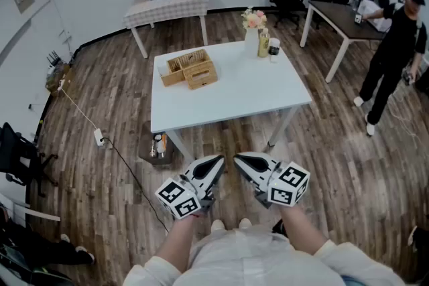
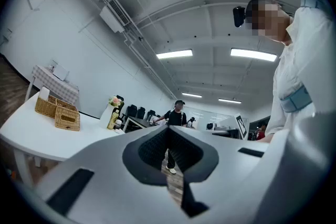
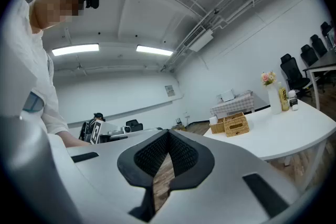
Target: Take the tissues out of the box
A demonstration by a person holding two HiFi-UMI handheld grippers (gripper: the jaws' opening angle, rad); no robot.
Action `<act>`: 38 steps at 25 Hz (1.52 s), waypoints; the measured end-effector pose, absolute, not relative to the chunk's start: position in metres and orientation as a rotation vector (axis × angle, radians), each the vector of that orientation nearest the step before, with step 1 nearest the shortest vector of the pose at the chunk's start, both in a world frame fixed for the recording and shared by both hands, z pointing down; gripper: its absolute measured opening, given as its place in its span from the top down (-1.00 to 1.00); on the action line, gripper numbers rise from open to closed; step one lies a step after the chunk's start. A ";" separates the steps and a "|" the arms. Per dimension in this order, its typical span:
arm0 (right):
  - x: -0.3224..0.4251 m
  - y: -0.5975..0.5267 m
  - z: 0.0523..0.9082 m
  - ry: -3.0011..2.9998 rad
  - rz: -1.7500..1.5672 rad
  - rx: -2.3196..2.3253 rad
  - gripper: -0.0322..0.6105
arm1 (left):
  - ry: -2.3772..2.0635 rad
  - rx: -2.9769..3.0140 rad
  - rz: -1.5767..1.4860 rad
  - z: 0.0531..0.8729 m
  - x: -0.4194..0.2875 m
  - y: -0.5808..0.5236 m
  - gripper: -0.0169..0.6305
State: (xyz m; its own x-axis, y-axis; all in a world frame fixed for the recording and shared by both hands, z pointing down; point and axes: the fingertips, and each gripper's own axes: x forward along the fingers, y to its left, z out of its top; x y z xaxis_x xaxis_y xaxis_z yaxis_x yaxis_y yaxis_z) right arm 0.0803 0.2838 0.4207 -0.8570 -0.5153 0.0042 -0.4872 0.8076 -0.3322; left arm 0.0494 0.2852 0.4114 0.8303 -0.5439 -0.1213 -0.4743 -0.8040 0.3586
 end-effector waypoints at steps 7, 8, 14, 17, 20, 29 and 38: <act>0.088 0.275 0.421 2.900 -0.499 -0.803 0.80 | -0.771 2.694 -0.310 0.413 0.058 0.278 0.95; 0.089 0.275 0.422 2.900 -0.501 -0.802 0.80 | -0.771 2.694 -0.309 0.414 0.060 0.278 0.95; 0.097 0.273 0.424 2.896 -0.510 -0.790 0.80 | -0.777 2.686 -0.304 0.417 0.069 0.277 0.95; 0.099 0.270 0.425 2.898 -0.514 -0.780 0.80 | -0.778 2.682 -0.302 0.418 0.073 0.275 0.95; 0.100 0.270 0.425 2.895 -0.524 -0.752 0.80 | -0.782 2.672 -0.302 0.420 0.075 0.274 0.95; 0.102 0.267 0.439 2.896 -0.602 -0.653 0.79 | -0.809 2.644 -0.300 0.429 0.083 0.261 0.95; 0.087 0.220 0.445 2.898 -0.619 -0.676 0.79 | -0.854 2.615 -0.341 0.440 0.055 0.218 0.95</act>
State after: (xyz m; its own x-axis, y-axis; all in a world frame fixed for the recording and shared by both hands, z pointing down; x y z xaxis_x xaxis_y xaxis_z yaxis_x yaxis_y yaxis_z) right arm 0.0870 0.2195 0.4449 -0.8961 -0.4438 -0.0064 -0.4025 0.8185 -0.4099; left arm 0.0549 0.2178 0.4400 0.7874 -0.6059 -0.1133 -0.5170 -0.7493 0.4139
